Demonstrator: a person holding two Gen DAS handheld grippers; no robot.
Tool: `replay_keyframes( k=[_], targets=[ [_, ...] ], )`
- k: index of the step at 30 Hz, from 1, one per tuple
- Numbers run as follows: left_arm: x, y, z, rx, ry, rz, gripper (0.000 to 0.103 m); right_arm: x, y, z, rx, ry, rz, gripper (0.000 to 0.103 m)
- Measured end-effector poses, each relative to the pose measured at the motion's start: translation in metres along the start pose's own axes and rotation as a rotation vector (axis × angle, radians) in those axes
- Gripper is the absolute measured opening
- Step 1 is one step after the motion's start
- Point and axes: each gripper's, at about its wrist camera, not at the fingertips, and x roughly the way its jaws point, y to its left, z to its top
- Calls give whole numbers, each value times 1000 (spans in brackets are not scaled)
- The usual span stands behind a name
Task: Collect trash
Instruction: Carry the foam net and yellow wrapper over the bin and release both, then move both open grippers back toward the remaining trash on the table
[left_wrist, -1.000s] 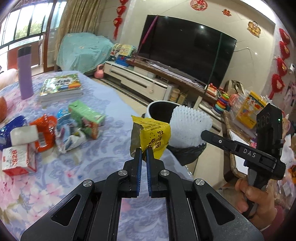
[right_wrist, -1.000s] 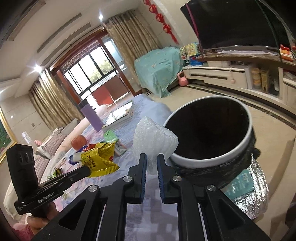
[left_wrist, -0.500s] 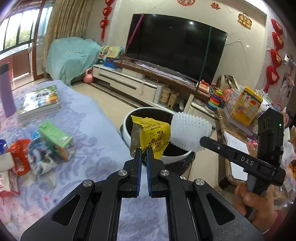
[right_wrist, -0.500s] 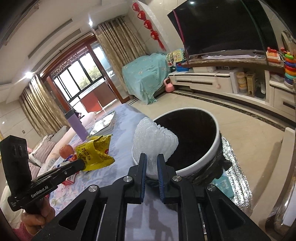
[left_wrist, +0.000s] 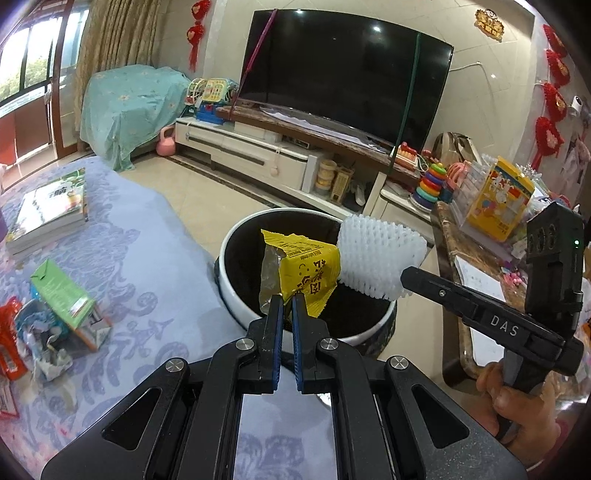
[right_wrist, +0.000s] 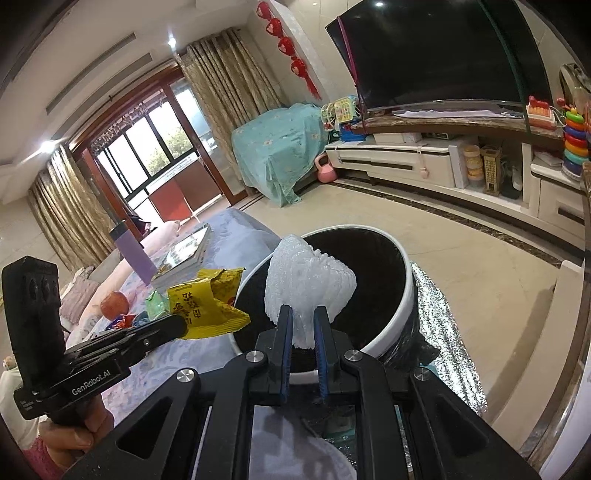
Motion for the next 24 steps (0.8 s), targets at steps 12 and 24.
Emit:
replay_keyframes(
  k=[12,24],
  targets=[
    [23,-3,12,4,24,1,4,17,-7,9,-11,36,-12,11],
    [40,2,10,-22,77,6,22,21,-18,10,19,54,-46,31]
  ],
)
